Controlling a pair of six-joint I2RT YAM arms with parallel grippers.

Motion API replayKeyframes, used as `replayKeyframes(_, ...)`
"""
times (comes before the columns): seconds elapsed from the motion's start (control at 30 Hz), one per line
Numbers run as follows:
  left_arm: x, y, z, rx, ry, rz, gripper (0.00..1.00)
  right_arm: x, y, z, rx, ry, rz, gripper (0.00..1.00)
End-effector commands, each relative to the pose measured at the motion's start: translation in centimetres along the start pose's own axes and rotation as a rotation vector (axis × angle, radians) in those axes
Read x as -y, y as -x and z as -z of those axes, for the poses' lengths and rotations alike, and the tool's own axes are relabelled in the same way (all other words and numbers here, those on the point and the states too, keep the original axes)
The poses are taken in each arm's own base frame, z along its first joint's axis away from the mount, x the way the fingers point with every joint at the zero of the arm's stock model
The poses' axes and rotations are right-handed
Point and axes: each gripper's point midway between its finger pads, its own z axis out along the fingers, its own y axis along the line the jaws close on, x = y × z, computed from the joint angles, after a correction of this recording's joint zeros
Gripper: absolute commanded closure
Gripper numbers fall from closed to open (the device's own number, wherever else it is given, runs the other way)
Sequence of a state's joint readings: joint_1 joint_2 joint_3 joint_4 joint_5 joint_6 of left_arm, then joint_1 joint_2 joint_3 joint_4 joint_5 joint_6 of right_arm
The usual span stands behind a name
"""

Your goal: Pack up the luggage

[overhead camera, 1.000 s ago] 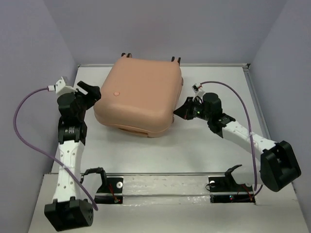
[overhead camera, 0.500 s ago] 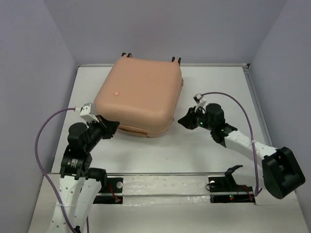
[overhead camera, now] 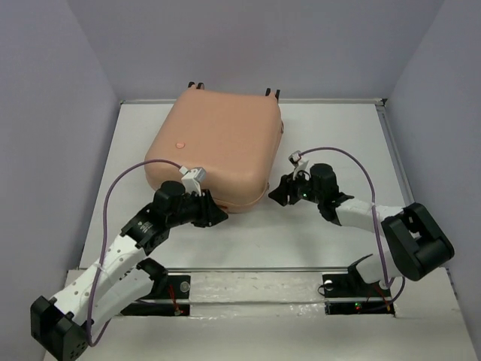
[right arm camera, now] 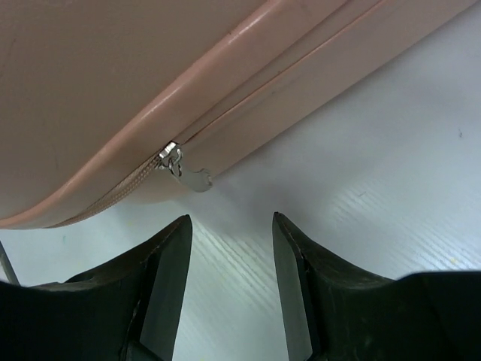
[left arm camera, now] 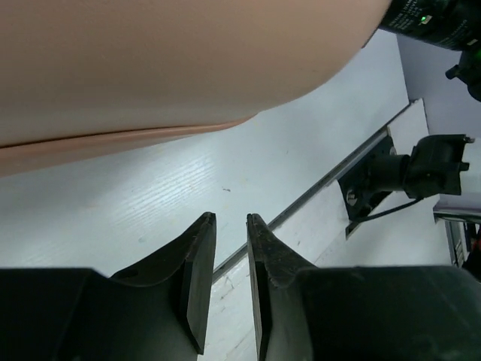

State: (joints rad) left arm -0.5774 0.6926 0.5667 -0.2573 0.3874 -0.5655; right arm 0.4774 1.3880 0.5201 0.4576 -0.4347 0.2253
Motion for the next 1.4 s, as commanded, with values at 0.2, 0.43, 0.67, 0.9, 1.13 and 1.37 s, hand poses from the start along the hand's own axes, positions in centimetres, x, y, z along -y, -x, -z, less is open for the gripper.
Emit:
replayKeyframes(0.2,-2.1,3.2,-3.6,0.102,0.113,-0.038,0.61,-2.2,5.7,-1.6,0.141,0.137,0.189,0.46)
replayKeyframes(0.43,-2.3,4.0,-4.2,0.139,0.124,-0.031,0.57,-2.7,5.9,-2.4,0.142,0.19,0.204,0.54)
replayKeyframes(0.67,-2.2,5.6,-3.8,0.202,0.145,-0.038,0.57,-2.2,6.2,-3.1,0.201,0.179,0.179,0.71)
replayKeyframes(0.9,-2.6,8.4,-3.5,0.306,0.205,-0.044,0.57,-2.0,6.3,-1.9,0.221,0.127,0.115,0.93)
replayKeyframes(1.13,-1.4,12.4,-4.3,0.407,0.209,-0.058,0.57,-4.2,-0.3,0.5,0.043,0.037,0.055,0.93)
replayKeyframes(1.37,0.0,15.2,-4.8,0.478,0.181,-0.041,0.56,-8.4,-6.3,2.5,-0.168,0.029,0.017,0.93)
